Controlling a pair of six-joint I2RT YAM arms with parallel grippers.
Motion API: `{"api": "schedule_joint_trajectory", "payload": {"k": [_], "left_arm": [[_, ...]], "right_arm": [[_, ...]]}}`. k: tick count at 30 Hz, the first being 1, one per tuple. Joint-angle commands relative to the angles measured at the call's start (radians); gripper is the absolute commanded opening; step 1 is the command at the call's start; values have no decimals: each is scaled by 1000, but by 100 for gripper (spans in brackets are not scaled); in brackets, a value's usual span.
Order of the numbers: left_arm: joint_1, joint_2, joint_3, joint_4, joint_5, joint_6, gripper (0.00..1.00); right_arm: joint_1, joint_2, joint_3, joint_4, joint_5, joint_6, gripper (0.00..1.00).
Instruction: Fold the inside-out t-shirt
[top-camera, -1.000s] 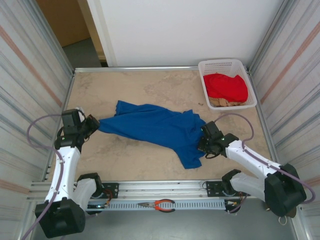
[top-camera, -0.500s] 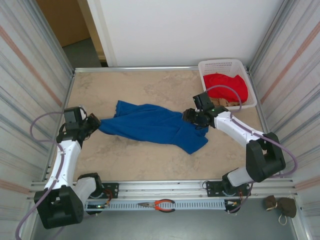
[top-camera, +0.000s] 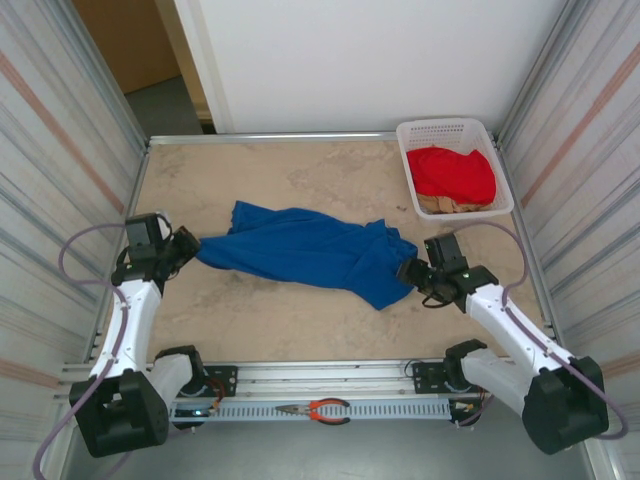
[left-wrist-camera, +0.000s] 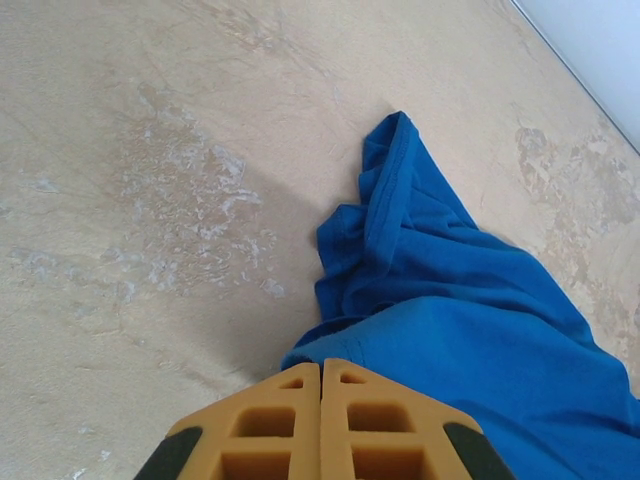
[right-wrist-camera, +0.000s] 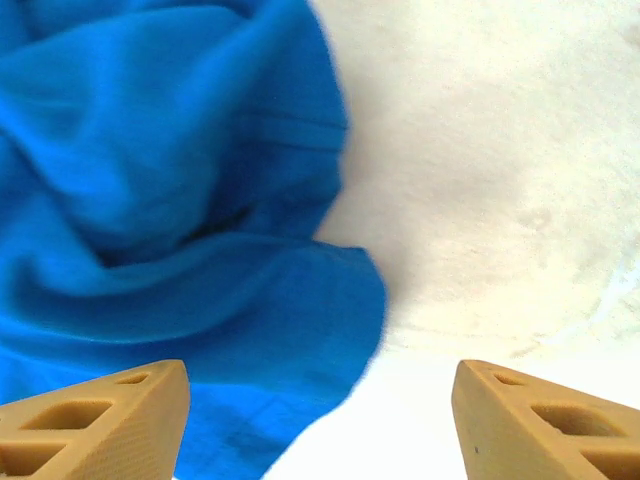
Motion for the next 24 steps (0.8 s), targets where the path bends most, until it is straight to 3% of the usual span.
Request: {"api": "schedule_joint_trajectory", "payload": {"k": [1, 6, 16, 19, 22, 24], "left_arm": [[8, -5, 35, 21, 11, 15, 0], [9, -7, 38, 19, 11, 14, 0], [9, -12, 37, 16, 13, 8, 0], [9, -16, 37, 12, 11, 8, 0], [9, -19, 37, 10, 11, 5, 0], [9, -18, 42, 16, 15, -2, 0]], "right_arm": [[-48, -17, -26, 32, -61, -25, 70], [-84, 34, -60, 139, -172, -63, 69], [-82, 186, -83, 290, -219, -54, 63], [-82, 212, -79, 316, -238, -56, 43], [-82, 187, -54, 296, -259, -54, 0], [-83, 123, -4, 242, -269, -50, 0]]}}
